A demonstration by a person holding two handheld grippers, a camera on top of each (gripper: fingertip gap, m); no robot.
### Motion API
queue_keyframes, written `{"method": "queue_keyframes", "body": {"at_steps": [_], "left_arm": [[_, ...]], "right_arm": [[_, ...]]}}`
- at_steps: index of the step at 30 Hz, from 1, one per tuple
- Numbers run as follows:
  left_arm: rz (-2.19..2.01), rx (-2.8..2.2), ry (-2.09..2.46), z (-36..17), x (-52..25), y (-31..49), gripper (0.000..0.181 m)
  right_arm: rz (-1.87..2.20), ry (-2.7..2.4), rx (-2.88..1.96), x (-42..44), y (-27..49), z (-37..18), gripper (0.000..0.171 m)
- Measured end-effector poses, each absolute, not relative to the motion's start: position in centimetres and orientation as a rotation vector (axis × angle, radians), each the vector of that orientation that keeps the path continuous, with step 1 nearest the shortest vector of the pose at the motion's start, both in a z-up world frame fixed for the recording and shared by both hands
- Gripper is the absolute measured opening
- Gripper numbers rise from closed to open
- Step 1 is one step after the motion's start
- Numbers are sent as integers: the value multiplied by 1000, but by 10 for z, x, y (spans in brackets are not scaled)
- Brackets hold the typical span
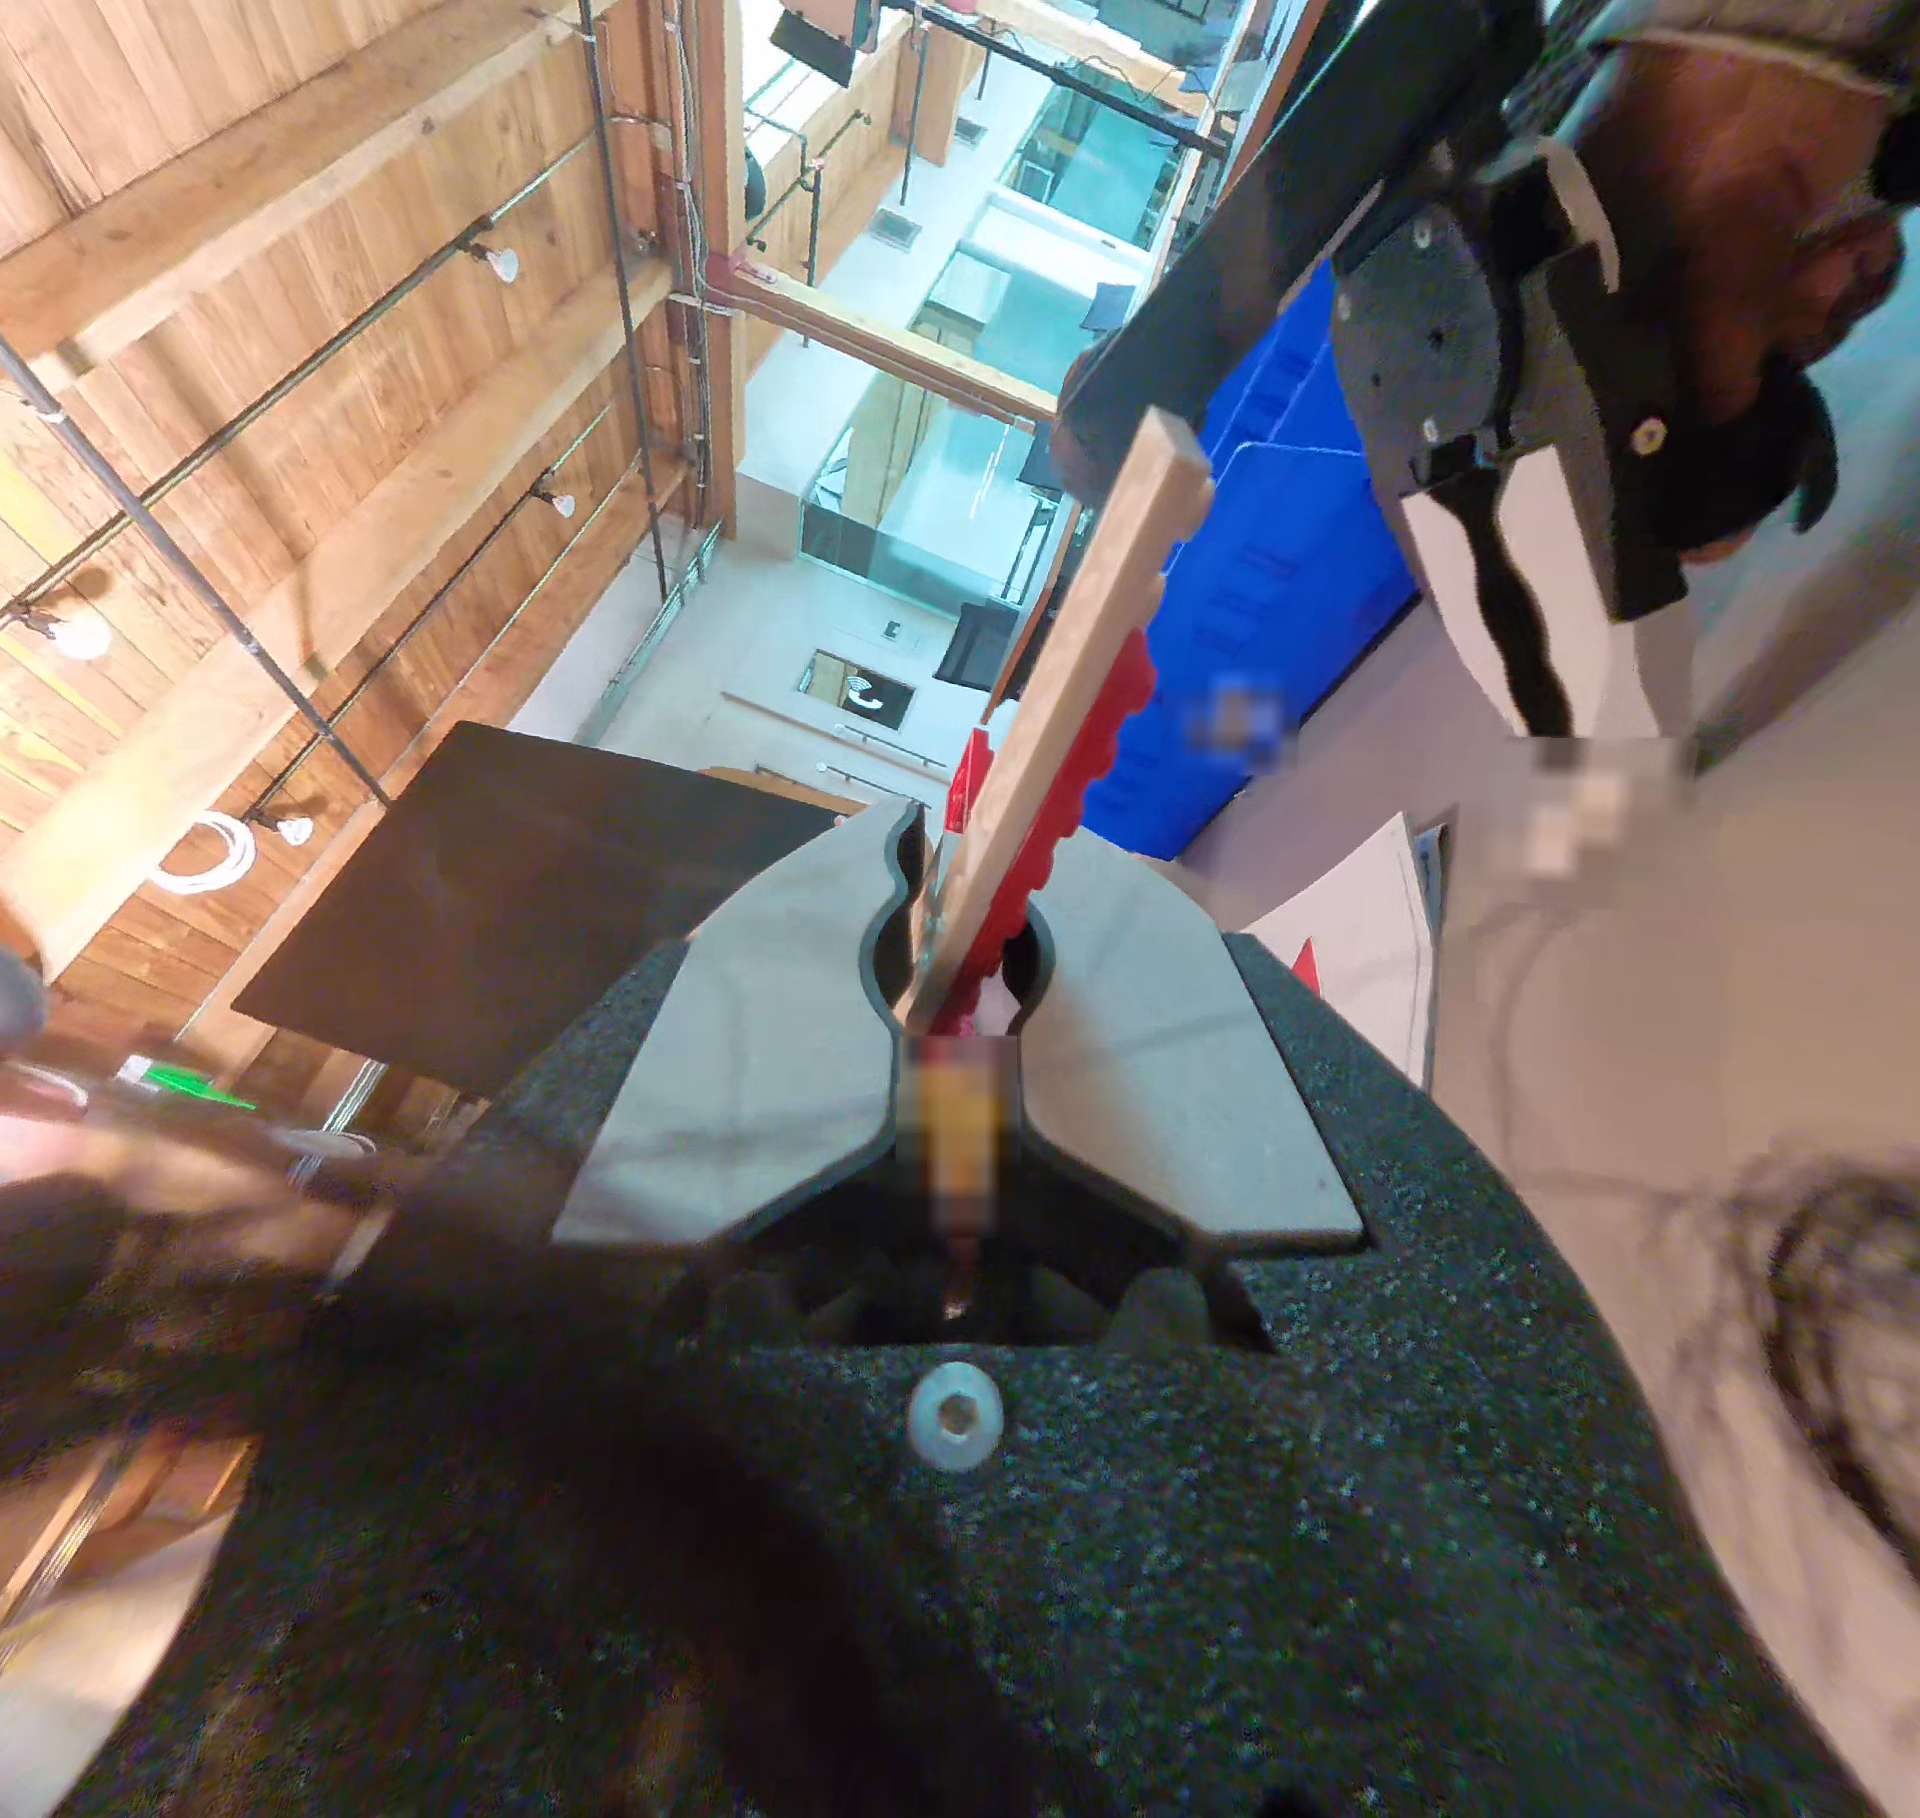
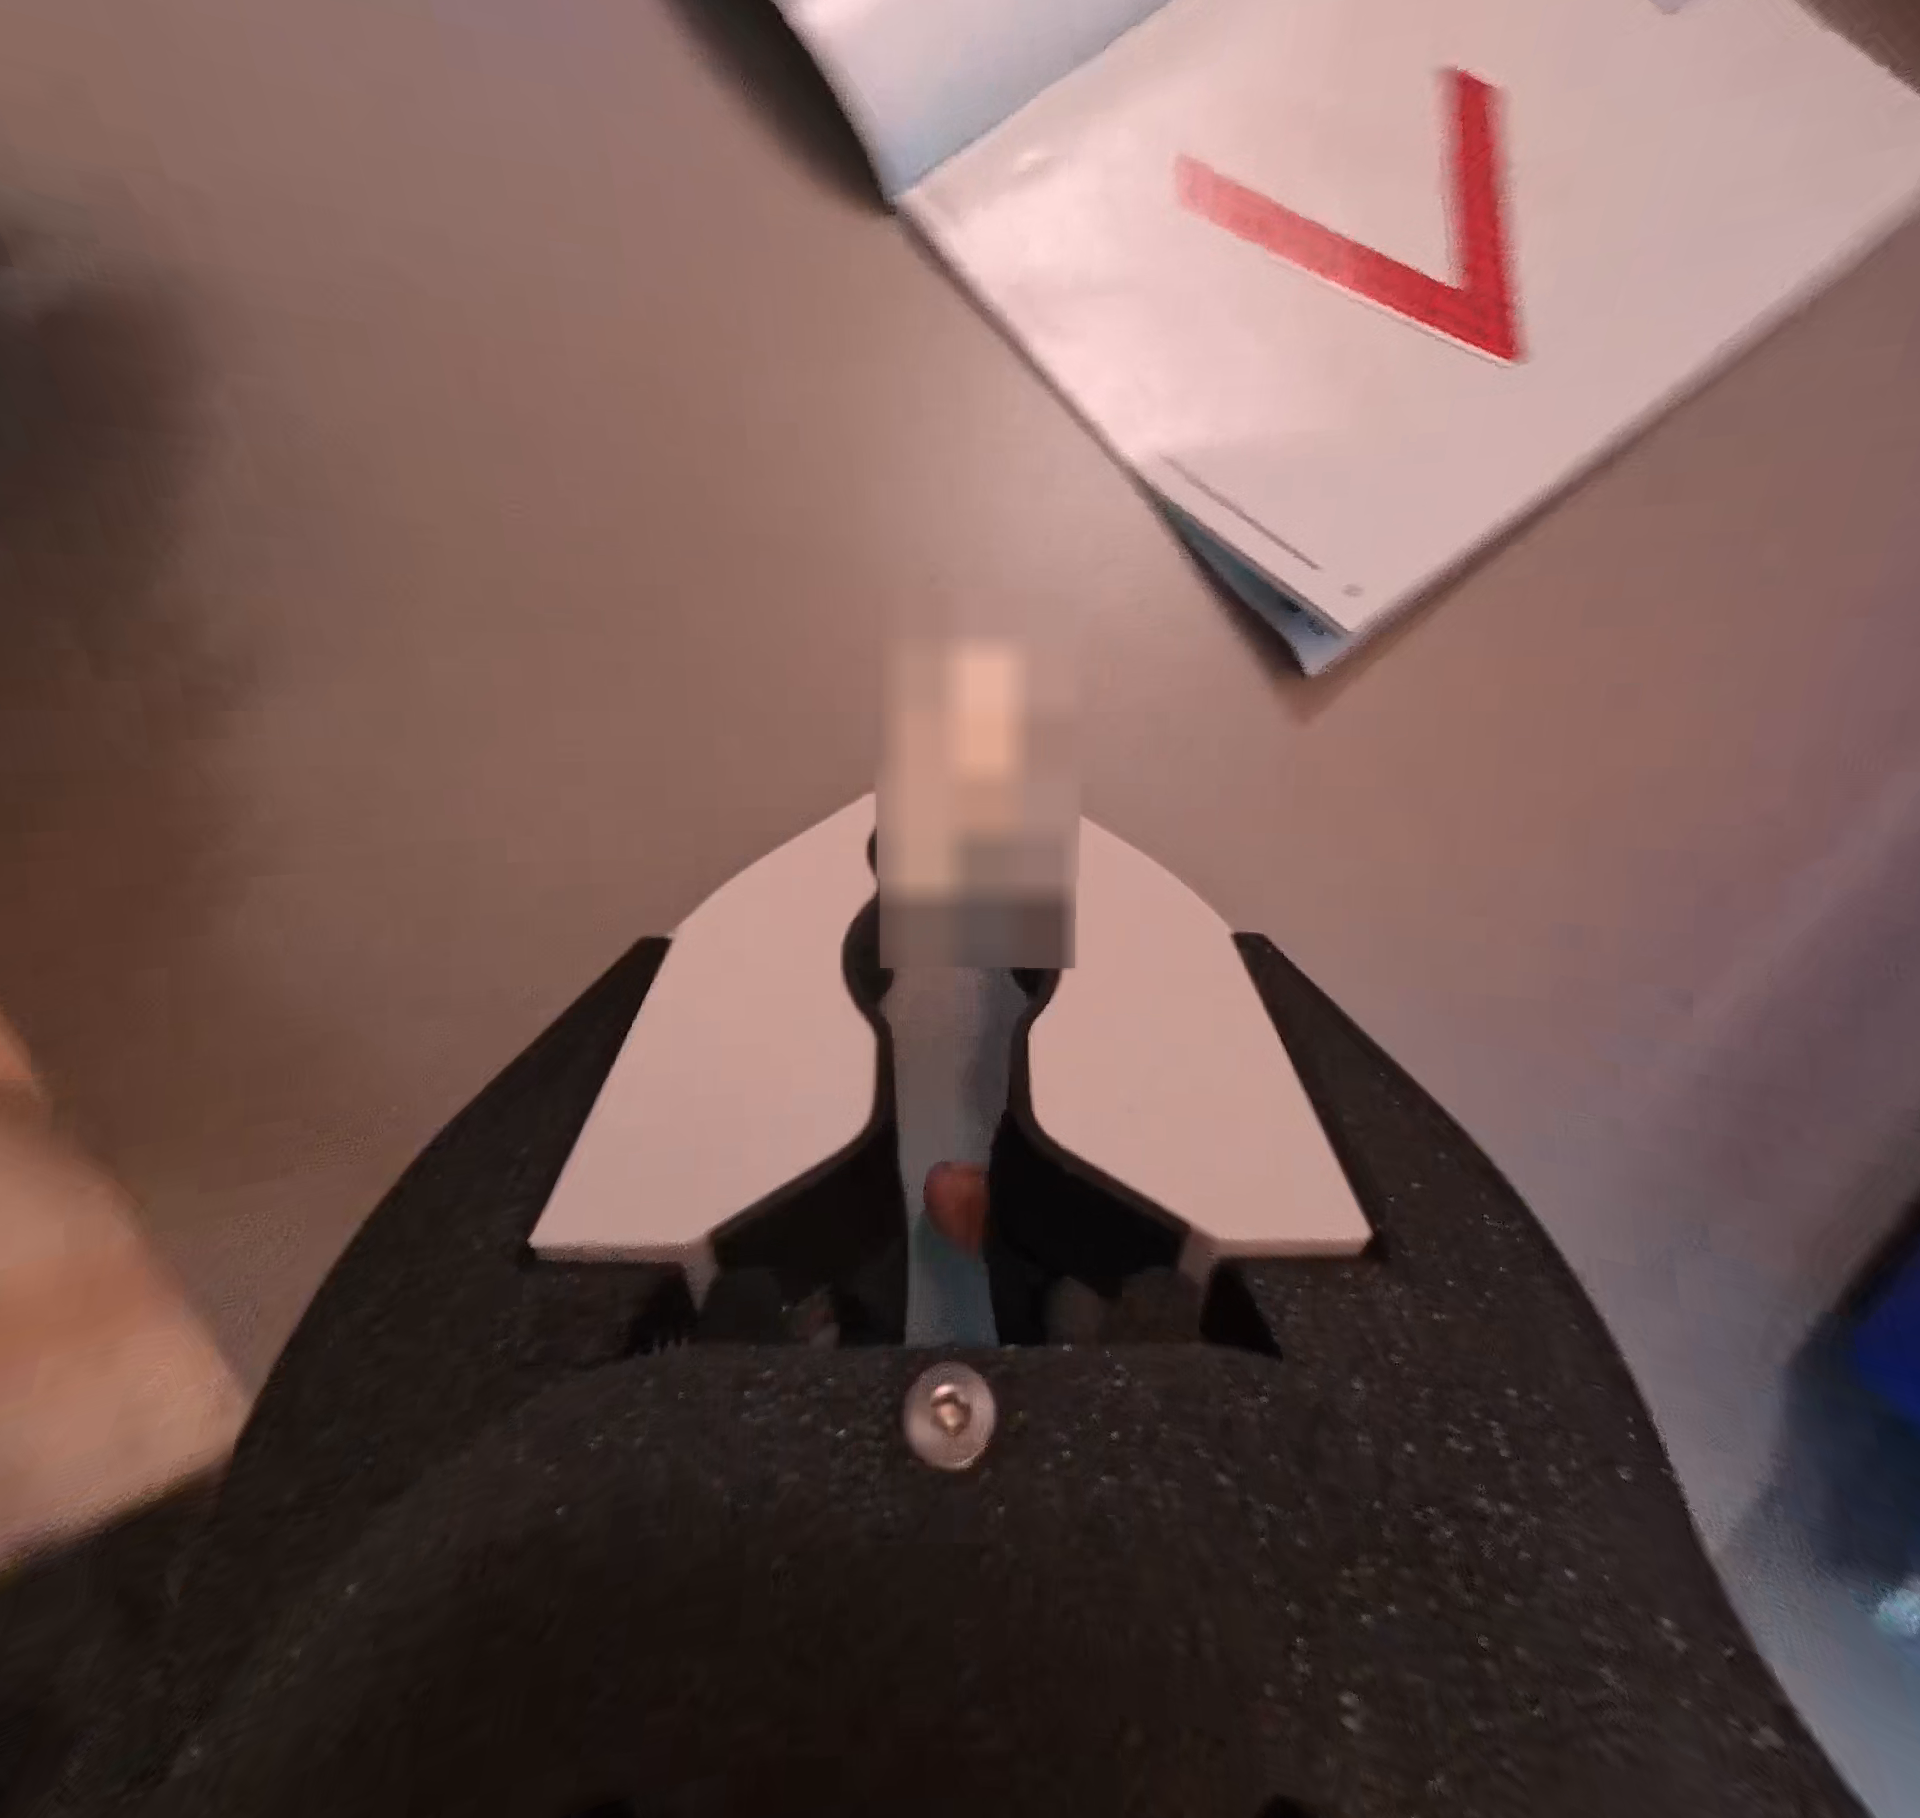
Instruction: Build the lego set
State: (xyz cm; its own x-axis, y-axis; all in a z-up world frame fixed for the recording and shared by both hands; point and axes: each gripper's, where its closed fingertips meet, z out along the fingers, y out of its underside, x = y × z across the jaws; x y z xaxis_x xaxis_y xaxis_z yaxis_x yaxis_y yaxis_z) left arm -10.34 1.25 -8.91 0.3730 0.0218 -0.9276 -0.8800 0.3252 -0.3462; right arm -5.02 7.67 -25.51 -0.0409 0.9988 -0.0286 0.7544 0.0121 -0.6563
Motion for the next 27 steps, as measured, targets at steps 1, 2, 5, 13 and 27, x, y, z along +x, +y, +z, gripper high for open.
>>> {"method": "queue_keyframes", "body": {"at_steps": [1,2,5,13,27], "left_arm": [[746,-1068,1012,-89,-104,12,11],[746,-1066,1012,-89,-104,12,11],[749,-1073,1013,-91,-105,12,11],[748,-1085,1026,-96,-105,15,11],[609,-1062,983,-85,-91,7,12]], "right_arm": [[740,-1955,-1712,-46,75,-255,18],[730,-2030,-1651,-43,79,-255,20],[755,-2129,-1564,-39,83,-245,36],[755,-2192,-1550,-47,77,-256,16],[866,-2822,-895,-58,42,-84,16]]}}
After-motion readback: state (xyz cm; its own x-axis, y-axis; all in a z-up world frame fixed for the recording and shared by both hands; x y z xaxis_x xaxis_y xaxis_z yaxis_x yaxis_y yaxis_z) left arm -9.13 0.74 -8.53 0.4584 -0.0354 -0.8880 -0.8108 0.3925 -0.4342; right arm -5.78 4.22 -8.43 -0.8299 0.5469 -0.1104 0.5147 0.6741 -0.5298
